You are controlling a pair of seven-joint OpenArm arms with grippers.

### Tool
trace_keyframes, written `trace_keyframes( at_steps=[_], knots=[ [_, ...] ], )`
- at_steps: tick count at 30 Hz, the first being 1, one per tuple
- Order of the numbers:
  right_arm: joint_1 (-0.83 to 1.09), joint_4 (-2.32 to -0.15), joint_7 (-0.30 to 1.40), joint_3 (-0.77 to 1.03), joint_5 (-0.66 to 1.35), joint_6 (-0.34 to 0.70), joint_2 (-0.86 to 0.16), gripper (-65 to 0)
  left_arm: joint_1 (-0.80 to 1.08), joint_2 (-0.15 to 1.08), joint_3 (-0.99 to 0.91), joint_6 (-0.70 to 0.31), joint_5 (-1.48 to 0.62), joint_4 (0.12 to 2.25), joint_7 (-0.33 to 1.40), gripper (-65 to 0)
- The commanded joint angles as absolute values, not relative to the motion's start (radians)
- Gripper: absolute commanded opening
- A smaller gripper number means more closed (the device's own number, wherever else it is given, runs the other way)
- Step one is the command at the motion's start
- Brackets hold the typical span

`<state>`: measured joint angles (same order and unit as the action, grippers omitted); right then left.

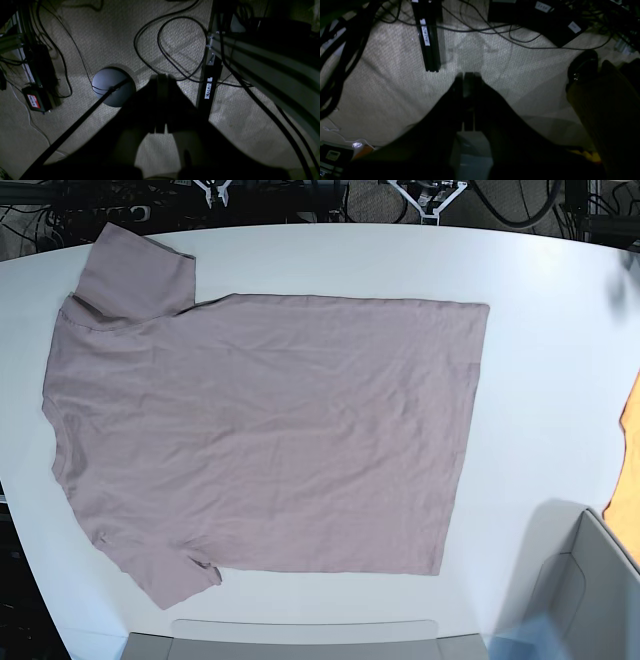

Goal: Fold the T-shirt properly

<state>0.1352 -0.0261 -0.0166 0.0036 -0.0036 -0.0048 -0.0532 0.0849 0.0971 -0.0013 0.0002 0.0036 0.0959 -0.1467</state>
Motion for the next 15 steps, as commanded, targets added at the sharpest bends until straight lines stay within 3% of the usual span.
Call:
trace_keyframes(
  at_steps=[1, 15],
  knots=[
    [0.143, -0.031, -0.021, 0.007, -0.002, -0.005, -0.064, -64.8, 0.088, 0.097, 0.001, 0.005, 0.002, 0.097, -0.162, -64.8],
    [0.277, -0.199, -0.013, 0.004, -0.001, -0.001, -0.079, -64.9, 0.096, 0.102, 0.002, 0.004, 0.007, 0.101, -0.162, -64.8]
  ],
)
